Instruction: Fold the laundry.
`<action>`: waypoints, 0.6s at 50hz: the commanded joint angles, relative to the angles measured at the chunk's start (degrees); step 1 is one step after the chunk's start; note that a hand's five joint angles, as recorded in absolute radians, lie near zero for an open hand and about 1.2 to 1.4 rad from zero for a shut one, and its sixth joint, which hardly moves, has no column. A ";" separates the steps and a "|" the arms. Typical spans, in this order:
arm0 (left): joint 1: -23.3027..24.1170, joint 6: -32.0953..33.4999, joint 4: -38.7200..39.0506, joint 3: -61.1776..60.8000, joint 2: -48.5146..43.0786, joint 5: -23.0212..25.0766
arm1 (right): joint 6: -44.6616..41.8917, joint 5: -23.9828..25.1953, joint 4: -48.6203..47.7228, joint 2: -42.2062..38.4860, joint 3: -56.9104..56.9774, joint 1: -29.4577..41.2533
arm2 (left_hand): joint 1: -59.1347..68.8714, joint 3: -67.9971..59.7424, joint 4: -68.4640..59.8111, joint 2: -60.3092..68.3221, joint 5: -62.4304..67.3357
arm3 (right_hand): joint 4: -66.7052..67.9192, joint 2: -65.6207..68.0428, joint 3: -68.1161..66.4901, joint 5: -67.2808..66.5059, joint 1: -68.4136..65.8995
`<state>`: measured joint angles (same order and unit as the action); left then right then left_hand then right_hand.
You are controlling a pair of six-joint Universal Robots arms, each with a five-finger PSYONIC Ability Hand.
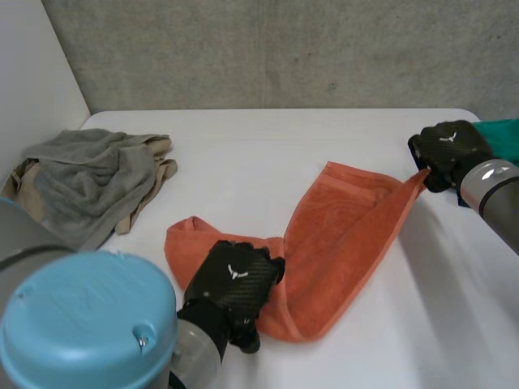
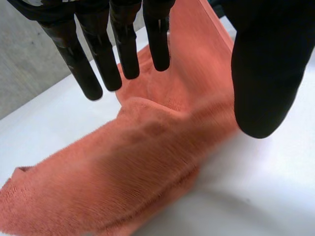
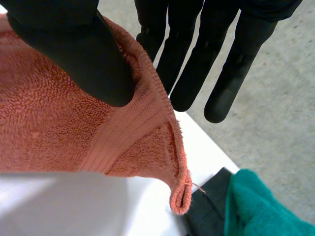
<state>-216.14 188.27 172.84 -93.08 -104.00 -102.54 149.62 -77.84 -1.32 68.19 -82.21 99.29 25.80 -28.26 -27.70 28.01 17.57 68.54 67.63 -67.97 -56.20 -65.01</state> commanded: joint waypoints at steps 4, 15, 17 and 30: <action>-10.17 11.58 -0.84 8.61 1.17 8.13 | -0.65 1.03 -0.79 0.10 -5.24 -0.07 | 2.92 -0.45 -1.01 0.70 1.14 | 11.46 12.37 -12.03 -13.80 -14.99; -17.39 24.07 -1.36 17.22 -12.53 29.49 | -0.83 1.99 -1.23 0.19 -8.67 -0.07 | 1.91 0.55 -0.01 -0.30 0.14 | 11.46 12.37 -12.03 -13.80 -14.99; -17.30 25.30 -1.28 19.15 -15.77 30.46 | -0.83 2.08 -1.32 0.10 -9.20 -0.07 | 1.41 1.06 0.50 -0.80 -0.37 | 11.46 12.37 -12.03 -13.80 -14.99; -16.07 38.05 -1.28 25.14 -27.83 30.56 | -3.46 2.08 -4.22 0.10 -12.72 -1.12 | 18.36 -15.89 -16.46 16.15 16.58 | 11.46 12.37 -12.03 -13.80 -14.99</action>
<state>-233.02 221.63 171.49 -69.23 -128.69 -71.46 147.24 -75.73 -4.75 68.29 -94.10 98.90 27.99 -28.19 -27.79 28.23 17.78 68.54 67.63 -67.97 -56.20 -65.01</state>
